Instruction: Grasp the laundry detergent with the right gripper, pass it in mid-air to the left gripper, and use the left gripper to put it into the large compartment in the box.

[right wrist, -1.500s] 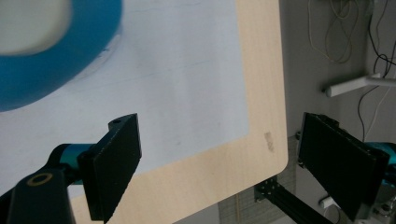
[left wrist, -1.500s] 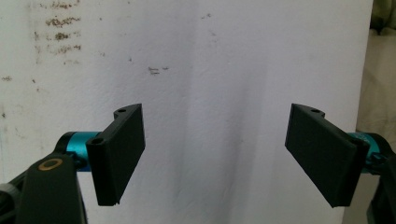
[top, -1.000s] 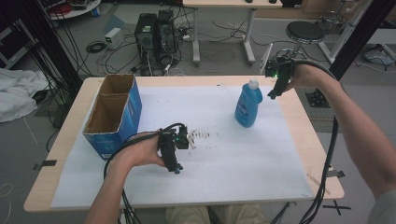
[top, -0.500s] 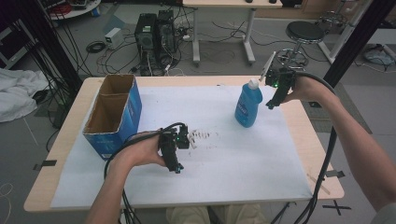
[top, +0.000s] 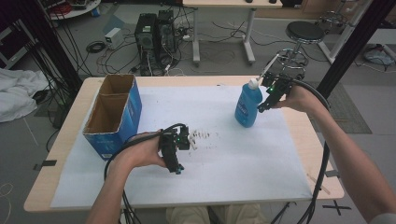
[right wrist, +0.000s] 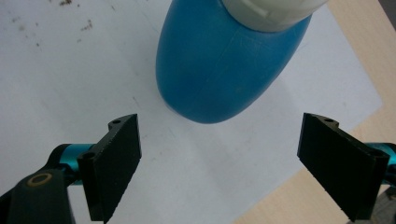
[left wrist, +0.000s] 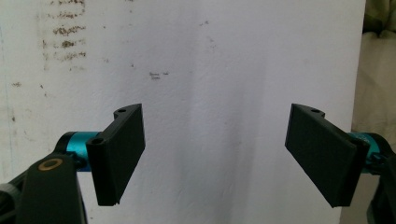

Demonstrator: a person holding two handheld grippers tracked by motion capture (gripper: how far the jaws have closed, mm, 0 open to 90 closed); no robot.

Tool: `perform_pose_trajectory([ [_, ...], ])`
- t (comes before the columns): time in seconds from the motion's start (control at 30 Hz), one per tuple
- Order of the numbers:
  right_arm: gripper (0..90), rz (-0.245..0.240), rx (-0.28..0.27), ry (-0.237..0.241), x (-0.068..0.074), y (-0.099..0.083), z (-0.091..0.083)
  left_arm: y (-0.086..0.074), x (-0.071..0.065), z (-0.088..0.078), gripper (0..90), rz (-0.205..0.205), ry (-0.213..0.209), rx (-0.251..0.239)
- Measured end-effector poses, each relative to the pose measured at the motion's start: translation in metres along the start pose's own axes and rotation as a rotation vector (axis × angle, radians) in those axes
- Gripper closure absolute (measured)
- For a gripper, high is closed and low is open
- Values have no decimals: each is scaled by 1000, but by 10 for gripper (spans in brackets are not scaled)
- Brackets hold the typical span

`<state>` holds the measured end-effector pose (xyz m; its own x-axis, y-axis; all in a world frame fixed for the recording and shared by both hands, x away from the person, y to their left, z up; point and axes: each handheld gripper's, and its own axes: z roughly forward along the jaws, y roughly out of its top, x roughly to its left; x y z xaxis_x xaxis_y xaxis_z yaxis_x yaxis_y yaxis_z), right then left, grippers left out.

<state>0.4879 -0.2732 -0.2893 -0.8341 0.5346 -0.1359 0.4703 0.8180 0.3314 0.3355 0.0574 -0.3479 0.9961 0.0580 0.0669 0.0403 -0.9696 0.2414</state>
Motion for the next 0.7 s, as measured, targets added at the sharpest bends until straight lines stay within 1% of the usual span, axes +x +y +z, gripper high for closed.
perform_pose_trajectory([
  [0.03, 128, 15, -5, -4, 1, 0, 0, 0, 0, 0, 201, -4, 4, -1],
  [0.07, 128, 15, -5, -4, 1, 0, 0, 0, 0, 0, 201, -4, 4, -1],
  [0.1, 128, 35, -18, -20, 3, 1, 1, -1, -1, 0, 201, -5, 6, 0],
  [0.13, 128, 44, -21, -14, 3, 1, 1, 0, -1, -1, 201, -1, 6, 3],
  [0.17, 128, 64, -26, -7, 4, 1, 2, 0, -1, -1, 201, -1, 6, 3],
  [0.2, 128, 64, -26, -7, 4, 1, 2, 0, -1, -1, 201, 0, 7, 2],
  [0.23, 128, 95, -28, -16, 5, 2, 3, 1, -2, 0, 201, 1, 8, 1],
  [0.3, 128, 129, -37, -12, 5, 3, 3, 1, -2, 0, 201, 0, 9, 0],
  [0.33, 128, 148, -43, -10, 6, 3, 3, 2, -1, 0, 201, 8, 11, 2],
  [0.4, 128, 155, -49, -6, 6, 4, 4, 2, -2, 0, 201, 5, 10, 2],
  [0.43, 128, 177, -63, 7, 8, 5, 6, 2, -1, 0, 201, 11, 12, 6],
  [0.47, 128, 177, -63, 7, 8, 5, 6, 2, -1, 0, 201, 11, 12, 6],
  [0.5, 128, 189, -63, 4, 11, 7, 8, 2, -2, 0, 201, 2, 15, 6],
  [0.63, 127, 228, -82, -16, 14, 9, 13, 1, -2, -1, 201, 2, 18, 2],
  [0.7, 128, 258, -94, -34, 15, 9, 14, 1, -3, -1, 201, -4, 22, 0],
])
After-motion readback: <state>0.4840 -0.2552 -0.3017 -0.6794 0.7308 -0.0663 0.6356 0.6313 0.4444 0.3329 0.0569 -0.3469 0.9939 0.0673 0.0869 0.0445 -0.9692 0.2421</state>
